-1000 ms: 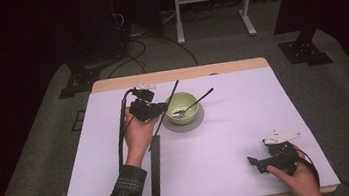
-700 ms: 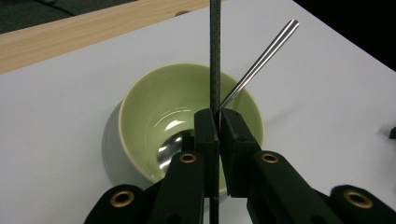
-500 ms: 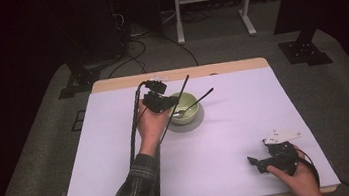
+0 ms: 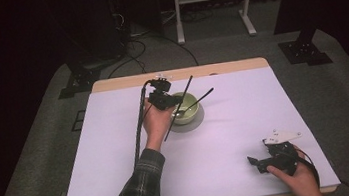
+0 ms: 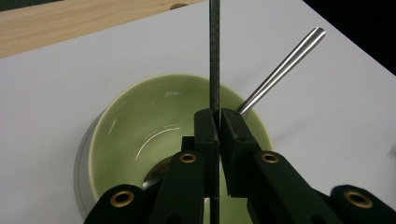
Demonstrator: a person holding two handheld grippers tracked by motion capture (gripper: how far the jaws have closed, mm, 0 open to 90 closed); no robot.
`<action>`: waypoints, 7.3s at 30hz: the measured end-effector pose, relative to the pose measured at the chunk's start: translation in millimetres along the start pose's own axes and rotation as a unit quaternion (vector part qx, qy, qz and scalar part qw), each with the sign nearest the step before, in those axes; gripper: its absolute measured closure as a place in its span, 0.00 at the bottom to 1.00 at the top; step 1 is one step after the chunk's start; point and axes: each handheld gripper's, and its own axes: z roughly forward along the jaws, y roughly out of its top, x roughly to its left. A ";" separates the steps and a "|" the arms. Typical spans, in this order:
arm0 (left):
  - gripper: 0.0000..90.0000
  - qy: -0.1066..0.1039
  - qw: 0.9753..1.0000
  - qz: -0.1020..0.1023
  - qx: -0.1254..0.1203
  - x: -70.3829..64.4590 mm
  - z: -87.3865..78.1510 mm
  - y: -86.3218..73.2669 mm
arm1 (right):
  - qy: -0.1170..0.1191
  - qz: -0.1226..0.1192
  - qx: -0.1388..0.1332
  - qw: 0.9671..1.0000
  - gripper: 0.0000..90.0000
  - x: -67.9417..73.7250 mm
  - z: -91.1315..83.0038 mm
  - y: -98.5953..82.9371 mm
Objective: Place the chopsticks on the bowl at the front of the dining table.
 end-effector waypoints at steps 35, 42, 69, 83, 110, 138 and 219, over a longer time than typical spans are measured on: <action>0.84 -0.013 1.000 -0.024 0.008 1.9 25.2 -2.5 | 0.000 0.000 0.000 1.000 0.13 0.0 0.0 0.0; 0.73 -0.005 1.000 -0.017 0.000 3.3 13.0 -0.1 | 0.000 0.000 0.000 1.000 0.13 0.0 0.0 0.0; 0.10 0.065 0.998 0.008 0.003 19.1 -35.4 -19.2 | 0.000 0.000 0.000 1.000 0.13 0.1 0.0 0.0; 0.00 0.090 0.996 0.016 -0.003 33.3 -62.7 -42.3 | 0.000 -0.001 0.000 1.000 0.13 0.0 0.1 0.0; 0.00 0.115 0.993 0.001 0.006 64.6 -82.3 -103.0 | 0.000 -0.001 0.000 1.000 0.13 0.0 0.0 0.0; 0.00 0.138 0.988 -0.004 0.066 69.7 -42.1 -131.8 | -0.001 -0.001 0.000 1.000 0.13 0.2 0.0 -0.1; 0.00 0.128 0.991 -0.024 0.038 53.5 -93.7 -172.3 | -0.001 -0.001 -0.001 1.000 0.13 0.3 -0.1 -0.1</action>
